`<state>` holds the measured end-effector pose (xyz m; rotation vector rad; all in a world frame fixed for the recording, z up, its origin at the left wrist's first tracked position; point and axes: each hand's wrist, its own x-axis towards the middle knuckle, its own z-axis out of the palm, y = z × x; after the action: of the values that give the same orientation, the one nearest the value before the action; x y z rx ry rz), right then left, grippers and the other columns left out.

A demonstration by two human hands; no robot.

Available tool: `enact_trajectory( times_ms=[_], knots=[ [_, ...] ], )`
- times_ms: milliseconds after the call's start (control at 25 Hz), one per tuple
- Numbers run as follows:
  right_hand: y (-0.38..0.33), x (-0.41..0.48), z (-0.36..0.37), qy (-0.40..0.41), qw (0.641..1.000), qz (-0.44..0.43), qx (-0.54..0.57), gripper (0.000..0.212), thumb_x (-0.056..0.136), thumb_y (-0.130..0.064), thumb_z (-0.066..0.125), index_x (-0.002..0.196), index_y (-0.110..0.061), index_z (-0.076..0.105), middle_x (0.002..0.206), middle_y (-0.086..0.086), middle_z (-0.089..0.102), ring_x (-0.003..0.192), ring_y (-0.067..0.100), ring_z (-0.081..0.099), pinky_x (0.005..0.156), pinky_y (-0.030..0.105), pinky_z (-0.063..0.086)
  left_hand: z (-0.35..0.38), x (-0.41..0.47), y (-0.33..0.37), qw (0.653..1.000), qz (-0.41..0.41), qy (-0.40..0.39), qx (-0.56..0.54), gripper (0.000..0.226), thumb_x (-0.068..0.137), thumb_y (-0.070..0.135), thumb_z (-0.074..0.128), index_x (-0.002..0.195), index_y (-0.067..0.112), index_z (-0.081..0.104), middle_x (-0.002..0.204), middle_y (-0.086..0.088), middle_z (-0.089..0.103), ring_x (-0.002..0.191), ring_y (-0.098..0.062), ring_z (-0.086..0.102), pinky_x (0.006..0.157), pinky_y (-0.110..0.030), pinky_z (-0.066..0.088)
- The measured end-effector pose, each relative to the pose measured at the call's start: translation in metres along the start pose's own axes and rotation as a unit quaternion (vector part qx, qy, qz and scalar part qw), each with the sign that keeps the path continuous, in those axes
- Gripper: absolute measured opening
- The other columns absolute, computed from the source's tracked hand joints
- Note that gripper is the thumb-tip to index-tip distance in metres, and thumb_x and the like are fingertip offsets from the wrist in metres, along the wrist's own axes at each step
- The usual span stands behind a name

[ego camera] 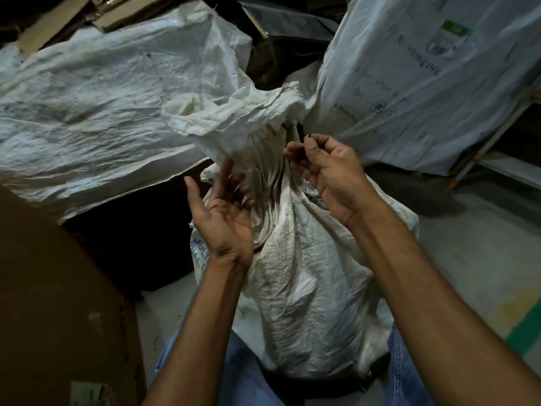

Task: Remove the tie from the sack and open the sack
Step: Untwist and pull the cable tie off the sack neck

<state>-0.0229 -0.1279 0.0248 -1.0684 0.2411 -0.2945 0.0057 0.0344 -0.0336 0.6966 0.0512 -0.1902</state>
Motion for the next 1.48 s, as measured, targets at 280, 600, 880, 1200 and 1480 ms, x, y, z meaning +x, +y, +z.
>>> enact_trajectory(
  times_ms=[280, 600, 880, 1200, 1480],
  knots=[
    [-0.017, 0.004, -0.011, 0.004, 0.999, -0.035, -0.039, 0.006, 0.105, -0.009, 0.052, 0.103, -0.009, 0.058, 0.098, 0.009, 0.075, 0.091, 0.017, 0.074, 0.083, 0.027, 0.061, 0.042, 0.008, -0.018, 0.988, -0.093, -0.110, 0.059, 0.060, 0.105, 0.048, 0.041, 0.139, 0.003, 0.060, 0.139, -0.014, 0.065, 0.131, -0.023, 0.060, 0.113, -0.036, 0.044],
    [-0.043, 0.017, -0.031, 0.004, 0.989, -0.122, -0.083, 0.009, 0.104, -0.005, 0.053, 0.099, -0.010, 0.058, 0.076, 0.000, 0.073, 0.082, 0.013, 0.071, 0.079, 0.028, 0.058, 0.043, 0.043, -0.054, 0.854, 0.063, -0.148, 0.495, 0.044, 0.095, 0.001, 0.066, 0.139, 0.006, 0.061, 0.140, -0.007, 0.063, 0.126, -0.018, 0.063, 0.108, -0.031, 0.051],
    [-0.100, 0.038, -0.032, -0.008, 0.980, -0.192, -0.046, 0.011, 0.105, -0.006, 0.052, 0.099, -0.011, 0.059, 0.077, -0.003, 0.071, 0.083, 0.014, 0.071, 0.082, 0.029, 0.058, 0.036, 0.052, -0.049, 0.631, 0.181, -0.153, 0.739, 0.021, 0.092, 0.023, 0.072, 0.111, 0.027, 0.078, 0.103, 0.005, 0.078, 0.087, -0.011, 0.072, 0.083, -0.037, 0.060],
    [-0.103, 0.066, -0.005, -0.067, 0.991, -0.093, -0.064, 0.007, 0.104, -0.010, 0.054, 0.102, -0.012, 0.060, 0.084, 0.000, 0.072, 0.083, 0.013, 0.072, 0.072, 0.024, 0.057, 0.096, 0.050, -0.019, 0.870, 0.145, -0.102, 0.461, 0.030, 0.106, 0.038, 0.053, 0.128, 0.028, 0.070, 0.123, 0.012, 0.072, 0.085, -0.001, 0.071, 0.068, -0.021, 0.055],
    [-0.147, 0.059, 0.044, -0.024, 0.998, -0.013, -0.049, 0.012, 0.101, -0.008, 0.058, 0.113, -0.007, 0.059, 0.092, 0.005, 0.077, 0.091, 0.017, 0.075, 0.076, 0.025, 0.060, 0.138, 0.006, 0.038, 0.913, 0.040, -0.030, 0.405, 0.017, 0.099, 0.021, 0.067, 0.099, 0.009, 0.079, 0.079, -0.003, 0.075, 0.060, -0.003, 0.055, 0.058, -0.016, 0.044]
  ],
)
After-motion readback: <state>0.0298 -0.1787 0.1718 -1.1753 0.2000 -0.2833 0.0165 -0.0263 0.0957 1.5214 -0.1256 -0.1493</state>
